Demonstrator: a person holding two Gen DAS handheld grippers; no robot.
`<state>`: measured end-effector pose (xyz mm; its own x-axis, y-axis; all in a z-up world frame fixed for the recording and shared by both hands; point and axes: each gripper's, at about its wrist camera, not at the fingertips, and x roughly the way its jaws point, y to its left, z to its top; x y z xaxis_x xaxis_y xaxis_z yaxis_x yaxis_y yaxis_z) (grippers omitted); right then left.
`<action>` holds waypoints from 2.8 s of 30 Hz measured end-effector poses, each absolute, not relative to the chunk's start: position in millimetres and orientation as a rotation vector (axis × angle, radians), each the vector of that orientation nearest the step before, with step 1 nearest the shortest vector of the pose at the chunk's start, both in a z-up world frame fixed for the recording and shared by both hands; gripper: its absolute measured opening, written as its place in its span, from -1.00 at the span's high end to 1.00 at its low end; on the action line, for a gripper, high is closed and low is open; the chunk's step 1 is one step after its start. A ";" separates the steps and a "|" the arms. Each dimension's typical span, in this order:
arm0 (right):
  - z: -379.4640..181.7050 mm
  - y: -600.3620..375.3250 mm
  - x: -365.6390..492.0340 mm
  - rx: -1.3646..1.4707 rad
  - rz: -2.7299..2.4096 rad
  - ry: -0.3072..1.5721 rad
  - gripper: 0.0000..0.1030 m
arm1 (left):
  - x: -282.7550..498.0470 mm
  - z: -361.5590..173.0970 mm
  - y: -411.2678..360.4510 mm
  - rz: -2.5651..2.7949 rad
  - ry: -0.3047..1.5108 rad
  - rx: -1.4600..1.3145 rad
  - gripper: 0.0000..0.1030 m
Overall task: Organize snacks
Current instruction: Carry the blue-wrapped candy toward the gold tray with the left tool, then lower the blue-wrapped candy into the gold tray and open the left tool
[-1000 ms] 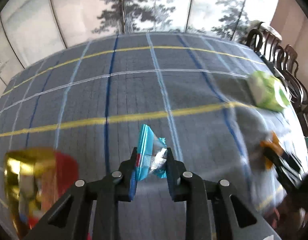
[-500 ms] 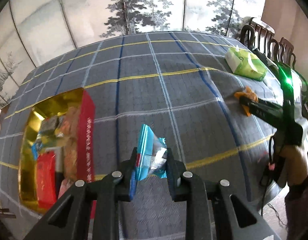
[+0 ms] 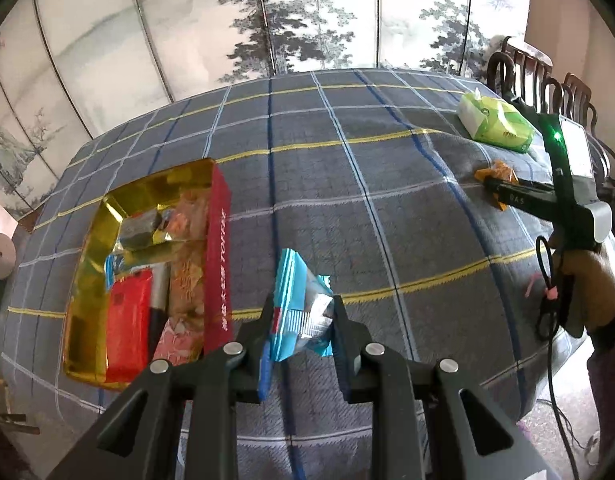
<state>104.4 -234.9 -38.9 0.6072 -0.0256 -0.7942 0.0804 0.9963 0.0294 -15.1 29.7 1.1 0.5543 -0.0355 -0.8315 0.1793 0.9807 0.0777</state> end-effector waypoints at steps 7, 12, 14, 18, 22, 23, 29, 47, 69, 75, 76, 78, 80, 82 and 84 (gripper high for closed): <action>-39.0 -235.3 104.1 0.061 -0.063 0.917 0.31 | -27.8 -4.0 31.4 -0.133 0.976 0.176 0.53; -39.0 -235.2 104.1 0.061 -0.063 0.917 0.31 | -33.1 -6.1 32.4 -0.134 0.978 0.173 0.52; -39.0 -234.7 104.2 0.060 -0.063 0.917 0.31 | -35.6 -6.9 32.3 -0.134 0.979 0.175 0.53; -39.0 -235.4 103.7 0.060 -0.064 0.917 0.31 | -40.5 -7.6 30.5 -0.134 0.976 0.194 0.52; -38.7 -235.2 103.6 0.051 -0.068 0.917 0.32 | -44.9 -5.4 34.4 -0.135 0.973 0.193 0.52; -38.6 -235.5 103.3 0.048 -0.070 0.917 0.32 | -45.6 -4.5 36.0 -0.132 0.970 0.192 0.52; -37.5 -235.7 102.8 0.042 -0.074 0.917 0.32 | -50.0 0.4 48.5 -0.120 0.968 0.166 0.52; -37.5 -236.0 102.8 0.040 -0.075 0.918 0.32 | -50.0 9.2 92.0 -0.059 0.970 0.107 0.52; -37.8 -235.8 103.2 0.043 -0.074 0.918 0.31 | -22.1 23.4 209.0 0.183 0.962 0.050 0.52; -37.8 -235.8 103.3 0.043 -0.074 0.918 0.30 | -8.0 15.4 214.9 0.190 0.968 0.075 0.51; -37.6 -236.5 103.0 0.043 -0.074 0.918 0.30 | -5.3 13.9 216.4 0.189 0.971 0.075 0.51; -37.8 -235.8 103.4 0.043 -0.074 0.918 0.30 | -0.2 10.9 218.6 0.200 0.974 0.085 0.51; -37.7 -236.1 103.3 0.043 -0.074 0.918 0.30 | 3.8 8.5 220.4 0.204 0.978 0.091 0.51; -37.6 -236.5 103.1 0.042 -0.074 0.918 0.30 | 7.4 5.0 222.0 0.207 0.984 0.097 0.51; -37.8 -235.9 103.4 0.043 -0.074 0.918 0.29 | 10.7 1.4 223.3 0.211 0.990 0.104 0.50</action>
<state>103.4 -235.9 -37.8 0.6053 -0.0455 -0.7947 0.0820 0.9966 0.0054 10.7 223.3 1.4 0.5301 0.2235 -0.8179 -0.1290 0.9747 0.1827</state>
